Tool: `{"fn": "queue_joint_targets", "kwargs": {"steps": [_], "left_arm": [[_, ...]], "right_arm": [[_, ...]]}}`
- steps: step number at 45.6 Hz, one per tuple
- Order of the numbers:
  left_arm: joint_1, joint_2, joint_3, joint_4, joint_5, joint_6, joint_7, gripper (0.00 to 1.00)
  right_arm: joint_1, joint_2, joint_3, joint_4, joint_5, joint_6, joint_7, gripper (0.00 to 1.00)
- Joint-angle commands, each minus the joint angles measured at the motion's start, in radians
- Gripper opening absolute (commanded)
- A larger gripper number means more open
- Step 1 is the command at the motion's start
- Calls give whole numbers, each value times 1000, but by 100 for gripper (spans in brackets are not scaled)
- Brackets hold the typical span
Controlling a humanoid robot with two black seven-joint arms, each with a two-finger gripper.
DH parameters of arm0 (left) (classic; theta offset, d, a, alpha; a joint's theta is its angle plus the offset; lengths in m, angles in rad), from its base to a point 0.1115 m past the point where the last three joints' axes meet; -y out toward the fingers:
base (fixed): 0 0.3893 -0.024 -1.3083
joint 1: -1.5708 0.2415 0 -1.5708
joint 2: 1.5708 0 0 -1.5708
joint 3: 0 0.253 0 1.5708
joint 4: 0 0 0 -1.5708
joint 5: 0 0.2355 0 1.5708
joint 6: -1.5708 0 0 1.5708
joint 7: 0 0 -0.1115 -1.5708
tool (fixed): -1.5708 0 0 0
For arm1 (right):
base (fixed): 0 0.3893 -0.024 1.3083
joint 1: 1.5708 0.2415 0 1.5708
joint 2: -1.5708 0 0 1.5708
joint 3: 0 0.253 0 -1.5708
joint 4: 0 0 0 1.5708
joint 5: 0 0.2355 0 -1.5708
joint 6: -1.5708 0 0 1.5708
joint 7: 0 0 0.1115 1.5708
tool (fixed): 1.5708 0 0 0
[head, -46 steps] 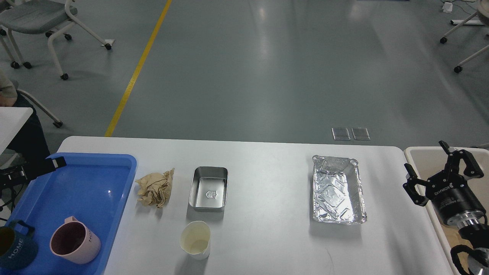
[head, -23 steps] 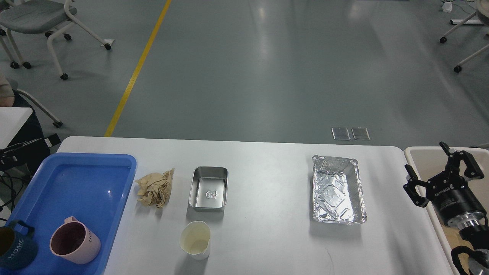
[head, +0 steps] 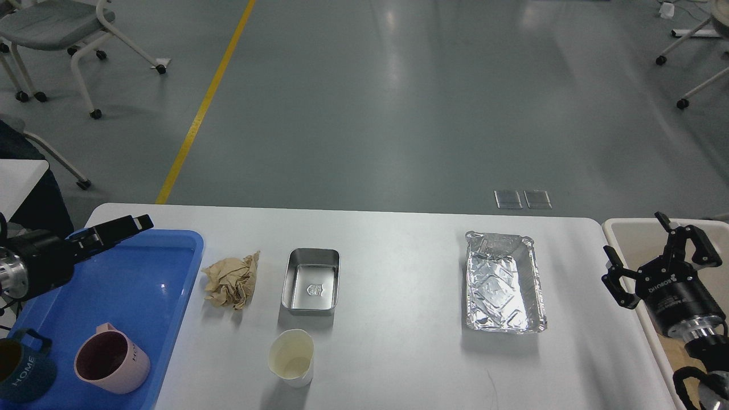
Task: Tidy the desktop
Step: 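Release the mug and move the left gripper toward the steel box, then grasp the edge of the small steel box with the left gripper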
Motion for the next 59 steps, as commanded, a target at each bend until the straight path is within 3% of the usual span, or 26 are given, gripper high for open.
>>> {"fn": "queue_joint_targets", "kwargs": {"steps": [1,16,30,59], "left_arm": [[-59,-120,36,97,3,-29,23,84],[-178,-347,203,245,3,-39,28,84],[-349,-534,462,404,-9,-39,29,84],[-416,-790,622,625,-15,-75,41,83]], "right_arm": [[-2,1,2,0,0,0,0,100],[0,-1,2,-14,-5,0,0,100],[1,4,2,-17,-6,0,0,100],[0,1,5,-15,-5,0,2,100]]}}
